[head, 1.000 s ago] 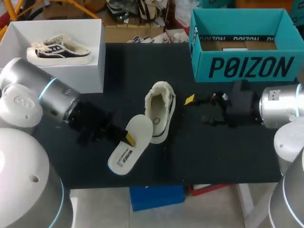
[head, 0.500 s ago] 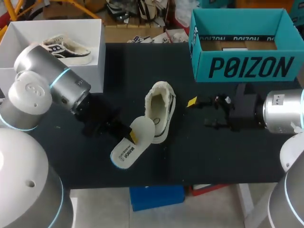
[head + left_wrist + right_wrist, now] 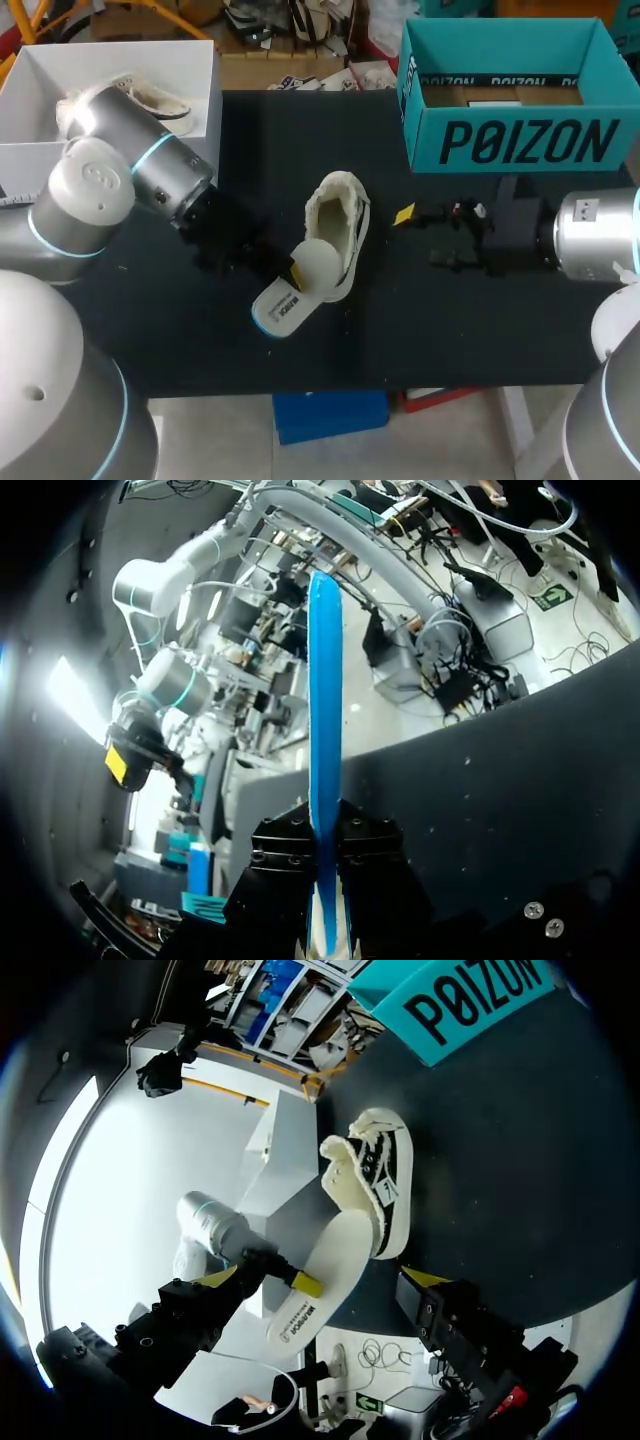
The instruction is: Take the shoe out of the shoebox, open the shoe tongue, remove and reinsert the insole, then place the shoe into the shoebox
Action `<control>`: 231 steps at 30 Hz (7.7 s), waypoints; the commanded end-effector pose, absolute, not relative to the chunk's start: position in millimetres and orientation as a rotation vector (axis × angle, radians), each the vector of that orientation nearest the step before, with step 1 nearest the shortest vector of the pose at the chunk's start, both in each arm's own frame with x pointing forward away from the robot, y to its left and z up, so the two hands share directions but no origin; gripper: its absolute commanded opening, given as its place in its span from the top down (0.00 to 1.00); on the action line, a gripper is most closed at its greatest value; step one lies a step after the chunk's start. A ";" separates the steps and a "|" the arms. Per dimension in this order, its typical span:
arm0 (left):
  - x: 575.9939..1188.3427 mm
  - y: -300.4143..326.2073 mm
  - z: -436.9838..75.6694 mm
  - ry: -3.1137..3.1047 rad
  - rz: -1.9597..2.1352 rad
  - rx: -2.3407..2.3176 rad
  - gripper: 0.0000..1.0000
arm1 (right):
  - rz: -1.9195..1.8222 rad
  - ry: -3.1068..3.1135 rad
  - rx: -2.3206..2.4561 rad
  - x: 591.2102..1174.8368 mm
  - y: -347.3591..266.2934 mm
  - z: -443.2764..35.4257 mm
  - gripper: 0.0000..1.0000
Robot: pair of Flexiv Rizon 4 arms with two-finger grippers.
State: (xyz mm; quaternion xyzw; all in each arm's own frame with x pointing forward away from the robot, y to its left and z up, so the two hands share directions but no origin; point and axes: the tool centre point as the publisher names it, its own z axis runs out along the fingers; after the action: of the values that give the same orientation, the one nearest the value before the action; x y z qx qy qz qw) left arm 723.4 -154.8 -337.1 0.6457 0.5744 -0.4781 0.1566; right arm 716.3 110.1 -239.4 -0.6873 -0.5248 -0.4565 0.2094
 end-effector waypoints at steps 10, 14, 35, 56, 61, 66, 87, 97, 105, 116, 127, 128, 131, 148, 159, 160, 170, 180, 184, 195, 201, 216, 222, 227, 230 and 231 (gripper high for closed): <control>749.8 -169.6 -356.5 1.666 -1.367 1.861 1.00 | -1.269 -1.460 -1.912 715.8 109.8 -239.3 0.00; 758.3 -170.8 -357.9 1.660 -1.337 1.834 1.00 | -1.269 -1.460 -1.912 715.8 109.8 -239.3 0.00; 805.6 -197.3 -365.7 1.661 -1.242 1.766 1.00 | -1.269 -1.460 -1.912 715.8 109.8 -239.3 0.00; 842.7 -209.3 -376.7 1.773 -1.158 1.704 1.00 | -1.269 -1.460 -1.912 715.8 109.8 -239.3 0.00; 835.4 -207.9 -364.8 1.748 -1.159 1.722 0.54 | -1.269 -1.460 -1.912 715.8 109.8 -239.3 0.00; 822.0 -202.2 -352.7 1.713 -1.169 1.765 0.54 | -1.269 -1.460 -1.912 715.8 109.8 -239.3 0.00; 783.4 -188.3 -347.3 1.630 -1.169 1.967 0.65 | -1.269 -1.460 -1.912 715.8 109.8 -239.3 0.00; 776.5 -189.1 -350.8 1.582 -1.192 2.064 1.00 | -1.269 -1.460 -1.912 715.8 109.8 -239.3 0.00; 774.0 -190.3 -354.4 1.565 -1.188 2.096 1.00 | -1.269 -1.460 -1.912 715.8 109.8 -239.3 0.00; 786.2 -196.5 -360.7 1.606 -1.163 2.029 1.00 | -1.269 -1.460 -1.912 715.8 109.8 -239.3 0.00; 803.0 -205.3 -367.5 1.636 -1.131 1.977 1.00 | -1.269 -1.460 -1.912 715.8 109.8 -239.3 0.00; 804.5 -205.5 -368.0 1.638 -1.125 1.975 1.00 | -1.269 -1.460 -1.912 715.8 109.8 -239.3 0.00; 810.1 -205.5 -369.8 1.652 -1.113 1.959 1.00 | -1.269 -1.460 -1.912 715.8 109.8 -239.3 0.00; 845.7 -220.0 -380.0 1.717 -1.027 1.880 1.00 | -1.269 -1.460 -1.912 715.8 109.8 -239.3 0.00; 851.0 -214.3 -380.3 1.757 -0.977 1.873 0.78 | -1.269 -1.460 -1.912 715.8 109.8 -239.3 0.00; 849.1 -212.7 -378.5 1.757 -0.978 1.874 0.67 | -1.269 -1.460 -1.912 715.8 109.8 -239.3 0.00; 826.3 -205.6 -360.8 1.691 -1.029 1.919 0.60 | -1.269 -1.460 -1.912 715.8 109.8 -239.3 0.00; 807.8 -211.6 -362.2 1.655 -1.074 1.976 0.83 | -1.269 -1.460 -1.912 715.8 109.8 -239.3 0.00; 804.6 -211.2 -364.9 1.647 -1.086 2.001 1.00 | -1.269 -1.460 -1.912 715.8 109.8 -239.3 0.00; 815.3 -210.2 -371.0 1.698 -1.022 1.988 1.00 | -1.269 -1.460 -1.912 715.8 109.8 -239.3 0.00; 810.7 -211.3 -369.1 1.691 -1.034 1.998 1.00 | -1.269 -1.460 -1.912 715.8 109.8 -239.3 0.00; 788.2 -210.2 -394.1 1.726 -1.063 2.072 1.00 | -1.269 -1.460 -1.912 715.8 109.8 -239.3 0.00; 793.9 -204.2 -375.9 1.701 -1.038 2.082 0.00 | -1.269 -1.460 -1.912 715.8 109.8 -239.3 0.00; 794.2 -194.0 -354.3 1.654 -1.014 2.109 0.00 | -1.269 -1.460 -1.912 715.8 109.8 -239.3 0.00; 794.6 -191.2 -346.7 1.635 -1.000 2.125 0.00 | -1.269 -1.460 -1.912 715.8 109.8 -239.3 0.00; 795.1 -191.3 -345.6 1.632 -0.986 2.127 0.02 | -1.269 -1.460 -1.912 715.8 109.8 -239.3 0.00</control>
State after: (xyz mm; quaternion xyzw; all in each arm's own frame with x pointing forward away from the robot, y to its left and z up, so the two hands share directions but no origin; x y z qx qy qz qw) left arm 799.5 -198.3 -355.4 0.7349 0.5632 -0.3508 0.1402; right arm 716.1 109.8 -239.4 -0.6873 -0.5249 -0.4564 0.2091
